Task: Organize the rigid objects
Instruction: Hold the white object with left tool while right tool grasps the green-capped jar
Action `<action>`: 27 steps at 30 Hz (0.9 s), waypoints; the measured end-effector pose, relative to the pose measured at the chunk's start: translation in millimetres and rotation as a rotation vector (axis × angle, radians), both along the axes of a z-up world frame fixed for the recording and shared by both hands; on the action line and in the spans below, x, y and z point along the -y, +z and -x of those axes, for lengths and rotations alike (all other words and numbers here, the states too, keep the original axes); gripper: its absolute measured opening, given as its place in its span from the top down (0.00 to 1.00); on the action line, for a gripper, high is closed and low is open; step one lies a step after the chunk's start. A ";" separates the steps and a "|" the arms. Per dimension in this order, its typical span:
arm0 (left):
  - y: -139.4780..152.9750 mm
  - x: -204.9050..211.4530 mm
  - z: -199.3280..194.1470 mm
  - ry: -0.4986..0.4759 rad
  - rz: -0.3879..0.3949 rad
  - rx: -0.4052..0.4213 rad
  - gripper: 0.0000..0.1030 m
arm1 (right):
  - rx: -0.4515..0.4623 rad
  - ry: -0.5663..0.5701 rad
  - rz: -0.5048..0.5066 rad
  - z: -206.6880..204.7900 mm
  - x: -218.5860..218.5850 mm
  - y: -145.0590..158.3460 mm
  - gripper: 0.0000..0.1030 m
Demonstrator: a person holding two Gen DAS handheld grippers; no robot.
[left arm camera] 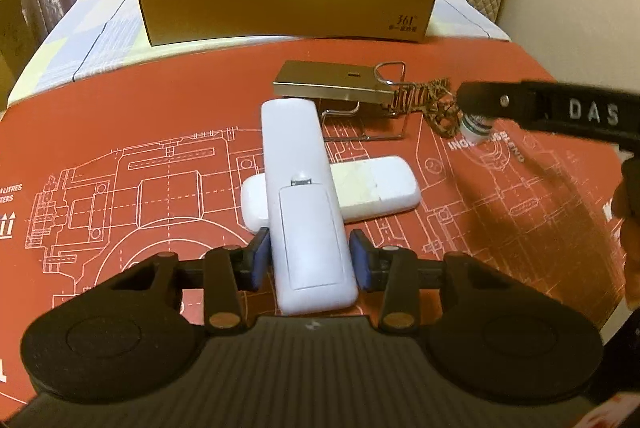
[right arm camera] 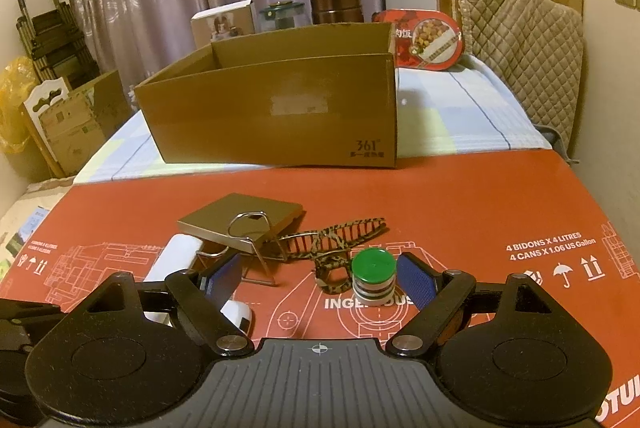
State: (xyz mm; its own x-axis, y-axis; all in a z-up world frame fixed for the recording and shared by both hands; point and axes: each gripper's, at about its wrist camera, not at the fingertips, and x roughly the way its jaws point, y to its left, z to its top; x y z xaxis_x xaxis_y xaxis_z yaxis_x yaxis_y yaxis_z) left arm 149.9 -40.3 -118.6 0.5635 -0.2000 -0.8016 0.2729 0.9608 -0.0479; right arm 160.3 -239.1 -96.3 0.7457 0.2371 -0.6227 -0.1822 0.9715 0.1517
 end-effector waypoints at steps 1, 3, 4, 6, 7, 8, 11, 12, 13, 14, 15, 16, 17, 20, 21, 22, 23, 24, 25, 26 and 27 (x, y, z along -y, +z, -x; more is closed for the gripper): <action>0.4 -0.5 3.0 -0.004 -0.005 0.003 0.65 | -0.001 -0.003 -0.002 -0.3 0.5 -0.3 0.21; 2.2 -1.1 10.6 -0.014 -0.025 0.012 0.65 | -0.001 -0.010 -0.007 -0.5 1.5 0.0 0.21; 3.2 -1.2 14.3 -0.018 -0.033 0.020 0.65 | -0.001 -0.012 -0.008 -0.7 2.3 0.1 0.21; 5.1 -0.9 21.1 -0.023 -0.040 0.030 0.65 | -0.001 -0.013 -0.012 -0.4 3.5 0.5 0.21; 7.2 -1.2 25.0 -0.020 -0.030 0.043 0.65 | -0.001 -0.012 -0.012 -0.5 3.5 0.5 0.21; 9.3 0.0 28.6 -0.022 -0.031 0.057 0.65 | -0.001 -0.011 -0.012 -0.8 3.8 0.6 0.21; 13.4 6.3 40.1 -0.042 -0.032 0.097 0.65 | -0.003 -0.010 -0.013 -0.6 3.9 0.3 0.21; 12.3 8.7 40.6 -0.049 -0.027 0.086 0.65 | -0.004 -0.012 -0.013 -0.9 4.1 0.3 0.21; 9.4 10.9 40.2 -0.057 -0.020 0.067 0.65 | -0.007 -0.016 -0.014 -1.5 4.7 0.1 0.21; 6.5 13.2 39.5 -0.060 -0.019 0.053 0.65 | -0.010 -0.019 -0.017 -1.7 5.5 -0.2 0.21; 3.7 15.0 39.0 -0.068 -0.022 0.041 0.65 | -0.012 -0.021 -0.019 -1.6 5.7 -0.7 0.21; 1.9 16.6 38.2 -0.075 -0.026 0.034 0.65 | -0.012 -0.022 -0.019 -1.7 5.9 -0.8 0.21; 1.1 17.7 37.3 -0.077 -0.027 0.030 0.65 | -0.012 -0.022 -0.019 -1.7 6.2 -0.6 0.21; -0.3 18.9 34.6 -0.076 -0.029 0.028 0.65 | -0.012 -0.021 -0.019 -1.6 6.5 -0.5 0.21; -0.6 19.6 33.1 -0.076 -0.030 0.029 0.65 | -0.014 -0.021 -0.021 -1.5 6.5 -0.4 0.21; -0.8 19.9 31.9 -0.074 -0.030 0.028 0.65 | -0.014 -0.020 -0.021 -1.3 6.1 -0.1 0.21; -1.0 20.0 31.4 -0.070 -0.028 0.028 0.65 | -0.013 -0.019 -0.020 -1.1 6.1 0.2 0.21; -1.1 20.3 30.0 -0.066 -0.028 0.027 0.65 | -0.011 -0.019 -0.020 -1.2 5.3 0.4 0.21; -1.3 20.4 28.1 -0.061 -0.027 0.026 0.65 | -0.010 -0.019 -0.019 -1.0 5.7 0.8 0.21; -1.6 20.7 26.2 -0.055 -0.024 0.024 0.65 | -0.009 -0.022 -0.020 -1.3 5.9 1.1 0.21; -1.7 21.1 24.5 -0.048 -0.026 0.025 0.65 | -0.009 -0.025 -0.020 -1.8 6.3 0.9 0.21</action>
State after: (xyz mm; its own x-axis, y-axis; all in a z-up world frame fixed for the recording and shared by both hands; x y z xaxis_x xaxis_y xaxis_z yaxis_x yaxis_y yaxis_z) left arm 125.4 -61.3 -120.3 0.5740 -0.2065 -0.7924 0.3198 0.9474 -0.0152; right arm 162.1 -245.4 -95.3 0.7457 0.2312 -0.6249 -0.1566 0.9724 0.1729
